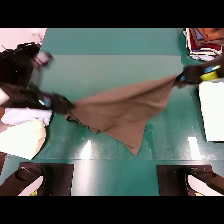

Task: Fold the shirts.

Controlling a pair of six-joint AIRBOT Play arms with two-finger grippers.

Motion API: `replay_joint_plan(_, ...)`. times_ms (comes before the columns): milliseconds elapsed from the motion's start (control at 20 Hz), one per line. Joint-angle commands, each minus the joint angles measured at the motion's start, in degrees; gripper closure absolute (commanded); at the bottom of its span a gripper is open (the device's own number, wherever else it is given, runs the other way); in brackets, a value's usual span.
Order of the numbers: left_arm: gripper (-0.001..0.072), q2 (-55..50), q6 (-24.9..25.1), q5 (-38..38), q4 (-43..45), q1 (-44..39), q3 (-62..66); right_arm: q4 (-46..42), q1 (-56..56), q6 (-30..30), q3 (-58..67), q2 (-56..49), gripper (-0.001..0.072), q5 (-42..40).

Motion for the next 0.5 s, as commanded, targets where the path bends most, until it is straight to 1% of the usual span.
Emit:
replay_joint_plan(0, 0.0679, 0.04, 1.07, 3.32, -0.20, -6.29, -16.04, -2.32, 3.45, 0.85, -7.74, -1.86, 0.0701, -2.97)
replay_joint_plan(100, 0.0676, 0.04, 0.52, 3.65, -1.22, -9.03, -19.21, -1.95, 3.48, 0.85, -9.66, -1.64, 0.0701, -4.15)
replay_joint_plan(150, 0.0513, 0.04, 0.35, 3.74, -1.55, -9.33, -19.21, -2.14, 3.48, 0.85, -9.90, -1.62, 0.0701, -4.09)
replay_joint_plan(200, 0.0260, 0.04, 0.00, 4.31, -1.64, -9.33, -18.69, -2.03, 3.48, 0.85, -9.88, -1.62, 0.0701, -4.15)
replay_joint_plan(250, 0.0207, 0.04, -0.02, 4.72, -1.51, -9.33, -17.51, -1.97, 3.48, 0.85, -9.86, -1.53, 0.0701, -4.28)
replay_joint_plan(350, 0.0205, 0.04, -0.02, 4.81, 0.74, -8.24, -12.59, -1.99, 3.48, 0.85, -9.81, -1.55, 0.0700, -4.33)
replay_joint_plan(450, 0.0205, 0.04, -0.48, 5.97, 6.03, -4.11, -5.60, -1.97, 3.48, 0.85, -9.84, -1.55, 0.0701, -4.48)
